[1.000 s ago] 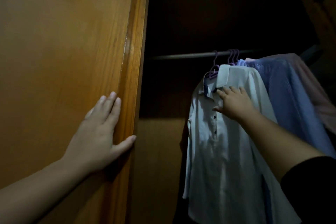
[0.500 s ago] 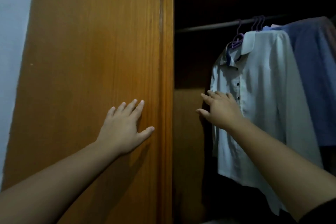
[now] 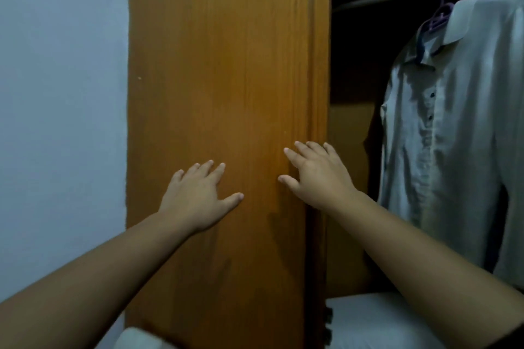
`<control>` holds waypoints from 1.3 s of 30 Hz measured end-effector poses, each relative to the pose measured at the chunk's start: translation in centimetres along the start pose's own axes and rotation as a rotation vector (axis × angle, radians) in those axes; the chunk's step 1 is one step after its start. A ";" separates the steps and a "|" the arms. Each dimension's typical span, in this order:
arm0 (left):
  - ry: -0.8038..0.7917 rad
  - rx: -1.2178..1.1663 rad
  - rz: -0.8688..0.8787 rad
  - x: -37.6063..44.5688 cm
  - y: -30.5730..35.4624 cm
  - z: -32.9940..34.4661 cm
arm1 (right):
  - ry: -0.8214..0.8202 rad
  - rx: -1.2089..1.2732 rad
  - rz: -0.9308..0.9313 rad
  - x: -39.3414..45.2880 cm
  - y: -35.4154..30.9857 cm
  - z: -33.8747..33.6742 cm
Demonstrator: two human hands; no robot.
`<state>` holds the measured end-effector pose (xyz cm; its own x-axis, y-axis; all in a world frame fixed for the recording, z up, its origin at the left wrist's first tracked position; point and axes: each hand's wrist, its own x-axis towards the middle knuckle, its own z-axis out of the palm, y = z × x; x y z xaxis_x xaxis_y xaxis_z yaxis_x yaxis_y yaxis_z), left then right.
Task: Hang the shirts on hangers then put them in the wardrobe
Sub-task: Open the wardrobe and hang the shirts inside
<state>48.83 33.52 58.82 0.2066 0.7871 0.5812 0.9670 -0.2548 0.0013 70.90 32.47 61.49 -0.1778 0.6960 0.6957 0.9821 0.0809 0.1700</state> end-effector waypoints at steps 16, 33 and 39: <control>-0.172 0.283 -0.467 -23.4 -23.0 -4.6 | -0.146 0.421 -0.440 -4.2 -34.2 3.1; -0.235 0.545 -1.311 -52.1 -27.2 -14.3 | -0.184 0.913 -1.224 -19.2 -62.9 -4.8; -0.224 0.520 -1.570 -61.7 -25.3 -16.3 | -0.196 0.974 -1.454 -26.7 -68.3 -8.6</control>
<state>9.19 -17.73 36.22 -0.9760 0.1511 0.1568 0.1750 0.9728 0.1517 8.05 2.22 37.36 -0.9262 -0.2594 0.2737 -0.2619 0.9647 0.0278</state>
